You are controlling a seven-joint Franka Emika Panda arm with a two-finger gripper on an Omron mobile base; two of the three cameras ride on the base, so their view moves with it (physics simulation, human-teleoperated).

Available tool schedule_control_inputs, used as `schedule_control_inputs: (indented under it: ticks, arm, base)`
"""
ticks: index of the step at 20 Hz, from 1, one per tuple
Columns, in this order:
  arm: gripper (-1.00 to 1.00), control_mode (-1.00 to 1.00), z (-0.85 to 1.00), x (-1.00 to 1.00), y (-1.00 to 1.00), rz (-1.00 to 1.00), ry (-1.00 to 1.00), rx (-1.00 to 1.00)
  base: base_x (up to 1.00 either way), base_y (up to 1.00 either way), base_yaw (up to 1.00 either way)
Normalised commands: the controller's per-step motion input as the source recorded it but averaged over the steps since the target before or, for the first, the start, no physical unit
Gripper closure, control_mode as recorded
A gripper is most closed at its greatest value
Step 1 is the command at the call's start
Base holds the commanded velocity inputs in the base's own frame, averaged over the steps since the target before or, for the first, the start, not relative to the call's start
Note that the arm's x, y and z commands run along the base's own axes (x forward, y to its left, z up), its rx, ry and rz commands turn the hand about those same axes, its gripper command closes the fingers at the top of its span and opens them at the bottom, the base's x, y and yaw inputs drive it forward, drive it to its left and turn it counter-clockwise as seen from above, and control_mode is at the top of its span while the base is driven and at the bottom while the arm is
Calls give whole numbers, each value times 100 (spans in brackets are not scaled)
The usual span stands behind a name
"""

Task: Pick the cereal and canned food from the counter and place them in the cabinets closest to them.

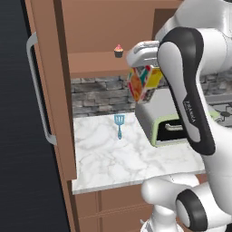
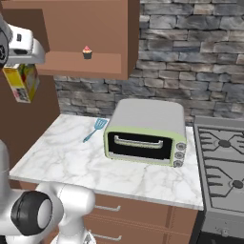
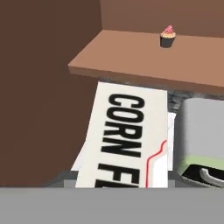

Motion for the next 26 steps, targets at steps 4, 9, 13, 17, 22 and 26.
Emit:
schedule_control_inputs:
  ticks: [4,9,13,17,22,26]
  arm:
    - [100,-100,30,19,-3,11,-7,3]
    - [100,-100,2,0,0,0,0,0]
    - [100,-100,0,1,0,0,0,-1]
    - [100,-100,-2,12,0,0,0,-2]
    - [100,-100,0,20,0,0,0,0]
    - [100,-100,2,24,0,0,0,0]
  base:
    - [0,0,0]
    - [0,0,0]
    - [0,0,0]
    - [0,0,0]
    - [0,0,0]
    - [0,0,0]
